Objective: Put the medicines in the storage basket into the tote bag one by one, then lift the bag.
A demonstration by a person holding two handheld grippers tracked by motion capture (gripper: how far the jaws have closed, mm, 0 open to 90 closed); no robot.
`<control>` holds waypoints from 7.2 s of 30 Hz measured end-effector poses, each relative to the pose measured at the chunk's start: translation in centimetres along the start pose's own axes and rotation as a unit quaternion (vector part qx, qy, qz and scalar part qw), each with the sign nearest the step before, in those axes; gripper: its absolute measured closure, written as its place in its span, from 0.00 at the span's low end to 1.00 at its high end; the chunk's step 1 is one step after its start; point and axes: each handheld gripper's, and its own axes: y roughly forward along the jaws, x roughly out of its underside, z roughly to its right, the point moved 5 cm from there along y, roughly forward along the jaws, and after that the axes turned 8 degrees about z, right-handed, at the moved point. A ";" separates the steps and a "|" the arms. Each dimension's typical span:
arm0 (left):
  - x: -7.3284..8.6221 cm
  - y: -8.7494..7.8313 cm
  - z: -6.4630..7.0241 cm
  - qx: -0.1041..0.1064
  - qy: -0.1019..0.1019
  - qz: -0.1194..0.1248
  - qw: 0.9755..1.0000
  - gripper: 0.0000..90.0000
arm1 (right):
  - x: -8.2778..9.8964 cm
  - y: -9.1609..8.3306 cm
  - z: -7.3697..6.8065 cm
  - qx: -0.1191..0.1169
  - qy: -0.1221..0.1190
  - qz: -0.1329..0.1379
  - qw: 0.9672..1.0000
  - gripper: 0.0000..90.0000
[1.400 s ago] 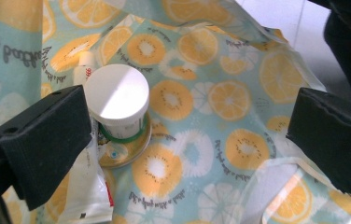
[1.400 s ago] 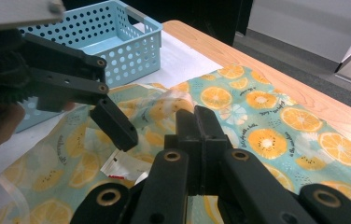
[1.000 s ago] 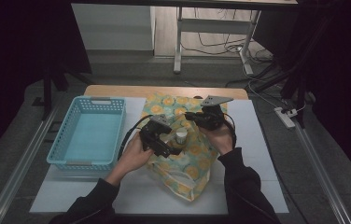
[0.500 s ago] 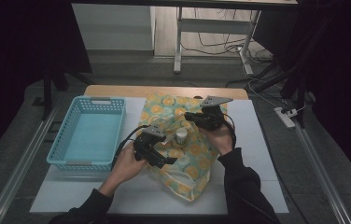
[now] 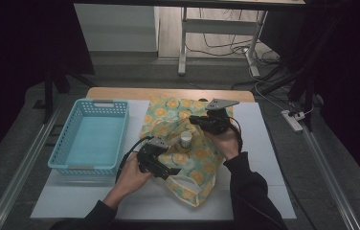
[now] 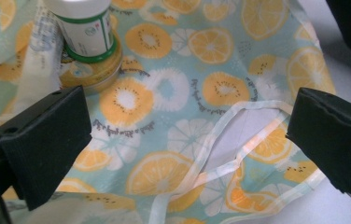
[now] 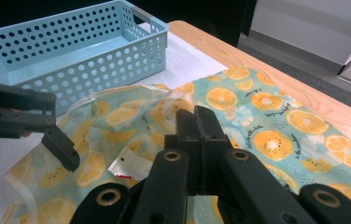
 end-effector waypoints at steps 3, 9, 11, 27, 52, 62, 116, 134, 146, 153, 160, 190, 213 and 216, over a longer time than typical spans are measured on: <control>0.3 0.4 0.2 0.004 0.004 -0.007 1.000 0.00 | 0.0 -0.1 0.0 0.000 -0.001 -0.001 1.000 1.00; 0.9 1.3 0.5 0.000 0.011 -0.016 1.000 0.00 | 0.0 0.0 -0.2 -0.001 -0.001 -0.002 1.000 1.00; 1.1 1.6 0.5 0.003 0.012 -0.019 1.000 0.00 | 0.0 0.0 -0.2 -0.001 -0.002 -0.001 1.000 1.00; 2.7 4.1 0.1 -0.009 0.031 -0.061 0.998 0.00 | 0.4 0.4 -0.3 -0.004 -0.001 -0.011 1.000 1.00; 2.8 4.7 -0.1 -0.014 0.013 -0.080 0.997 0.99 | 0.6 0.5 -0.3 -0.011 -0.003 -0.016 1.000 1.00; 2.2 4.0 -0.3 -0.016 -0.021 -0.075 0.997 1.00 | 0.6 0.5 -0.6 -0.023 -0.001 -0.019 1.000 1.00; -6.1 -5.4 -2.4 0.031 -0.059 0.018 0.998 1.00 | -2.5 -1.6 -1.8 -0.051 -0.002 -0.019 0.999 1.00; -11.5 -9.6 -3.9 0.052 -0.073 0.077 0.993 1.00 | -6.1 -2.8 -2.7 -0.066 -0.010 -0.007 0.998 1.00; -15.4 -11.7 -4.8 0.048 -0.075 0.109 0.990 1.00 | -9.0 -3.2 -2.6 -0.058 -0.024 0.000 0.998 1.00; -17.7 -12.6 -4.9 0.033 -0.066 0.118 0.990 1.00 | -10.9 -3.4 -2.3 -0.049 -0.031 0.009 0.998 1.00; -19.7 -13.3 -4.9 0.016 -0.055 0.125 0.990 1.00 | -12.6 -3.8 -2.0 -0.042 -0.034 0.021 0.998 1.00; -24.7 -13.4 -5.2 -0.022 -0.031 0.171 0.984 1.00 | -16.6 -5.3 0.1 0.012 -0.041 0.044 0.998 1.00; -23.0 -9.1 -7.5 -0.065 -0.010 0.127 0.990 0.88 | -13.8 -2.8 1.9 0.033 -0.021 0.015 0.999 0.90; -22.7 -8.8 -7.4 -0.064 -0.007 0.120 0.991 0.82 | -13.6 -2.9 1.9 0.035 -0.017 0.016 0.999 0.88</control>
